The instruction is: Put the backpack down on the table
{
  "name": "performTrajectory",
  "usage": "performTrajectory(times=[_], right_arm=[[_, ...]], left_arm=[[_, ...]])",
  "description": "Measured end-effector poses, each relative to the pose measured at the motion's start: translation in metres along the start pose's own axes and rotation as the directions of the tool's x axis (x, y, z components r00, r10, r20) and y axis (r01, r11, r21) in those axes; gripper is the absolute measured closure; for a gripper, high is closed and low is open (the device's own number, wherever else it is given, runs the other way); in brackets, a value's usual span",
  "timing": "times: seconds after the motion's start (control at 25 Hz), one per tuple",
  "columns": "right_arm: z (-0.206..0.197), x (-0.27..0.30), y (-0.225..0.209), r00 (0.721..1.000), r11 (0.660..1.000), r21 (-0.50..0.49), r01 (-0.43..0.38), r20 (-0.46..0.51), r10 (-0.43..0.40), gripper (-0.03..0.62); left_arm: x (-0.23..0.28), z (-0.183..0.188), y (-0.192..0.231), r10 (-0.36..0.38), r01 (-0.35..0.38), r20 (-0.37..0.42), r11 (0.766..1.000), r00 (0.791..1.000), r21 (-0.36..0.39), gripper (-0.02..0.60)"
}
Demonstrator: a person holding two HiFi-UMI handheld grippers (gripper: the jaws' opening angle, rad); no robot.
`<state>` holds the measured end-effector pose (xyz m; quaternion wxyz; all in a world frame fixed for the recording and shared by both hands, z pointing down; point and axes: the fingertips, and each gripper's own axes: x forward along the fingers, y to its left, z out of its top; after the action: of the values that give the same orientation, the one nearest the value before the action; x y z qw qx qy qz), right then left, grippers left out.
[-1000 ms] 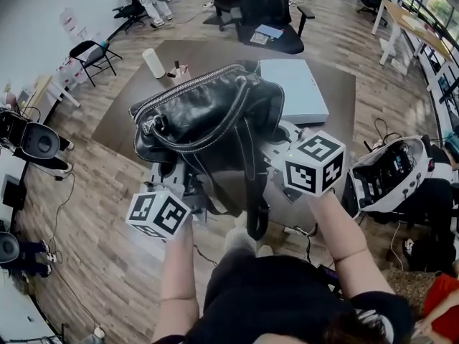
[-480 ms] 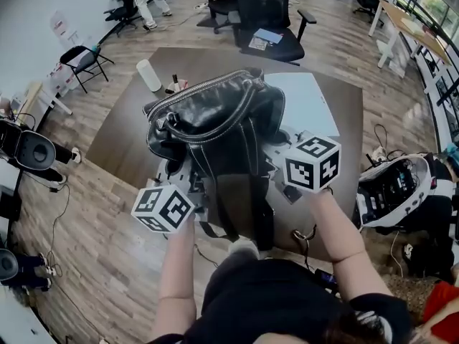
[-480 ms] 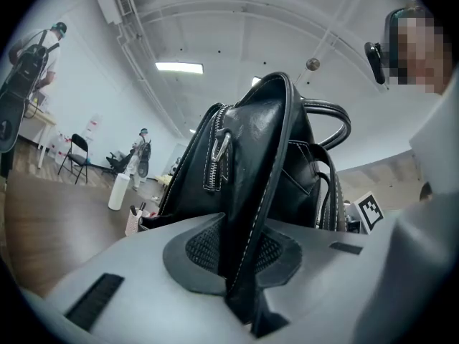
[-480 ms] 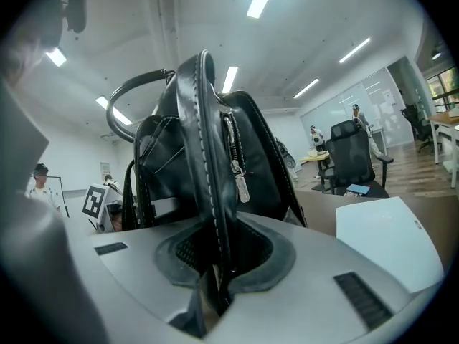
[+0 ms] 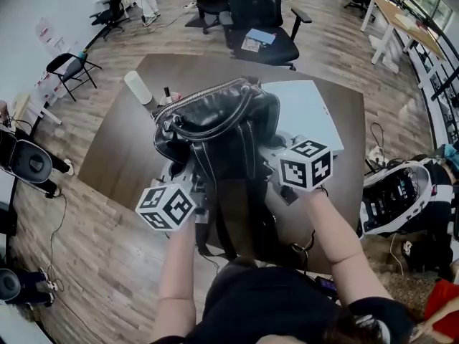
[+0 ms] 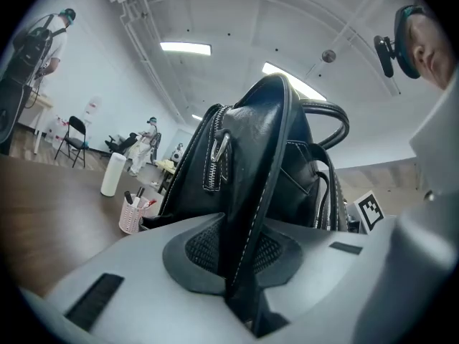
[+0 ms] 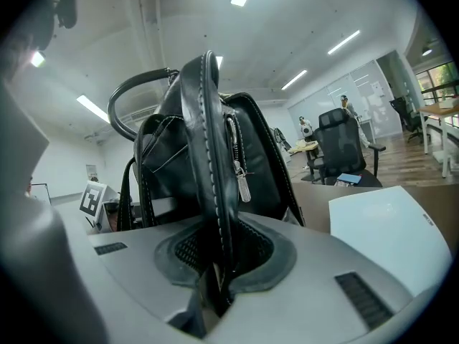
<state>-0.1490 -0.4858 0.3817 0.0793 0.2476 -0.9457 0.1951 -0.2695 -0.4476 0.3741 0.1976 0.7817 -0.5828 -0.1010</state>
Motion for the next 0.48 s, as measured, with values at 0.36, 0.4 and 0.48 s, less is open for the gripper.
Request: performTrajectory(times=[0.36, 0.4, 0.48], right_arm=[[-0.015, 0.029, -0.036, 0.999, 0.999, 0.029, 0.032, -0.011, -0.032, 0.513], [-0.016, 0.03, -0.04, 0.999, 0.999, 0.022, 0.04, -0.009, -0.04, 0.511], [-0.019, 0.034, -0.046, 0.998, 0.998, 0.0, 0.059, -0.004, -0.059, 0.508]], left_arm=[[0.038, -0.017, 0.032, -0.003, 0.003, -0.039, 1.0, 0.999, 0.002, 0.525], [0.04, -0.02, 0.034, -0.002, 0.002, -0.038, 1.0, 0.999, 0.001, 0.525], [0.046, -0.025, 0.038, 0.001, 0.0, -0.035, 1.0, 0.999, 0.007, 0.525]])
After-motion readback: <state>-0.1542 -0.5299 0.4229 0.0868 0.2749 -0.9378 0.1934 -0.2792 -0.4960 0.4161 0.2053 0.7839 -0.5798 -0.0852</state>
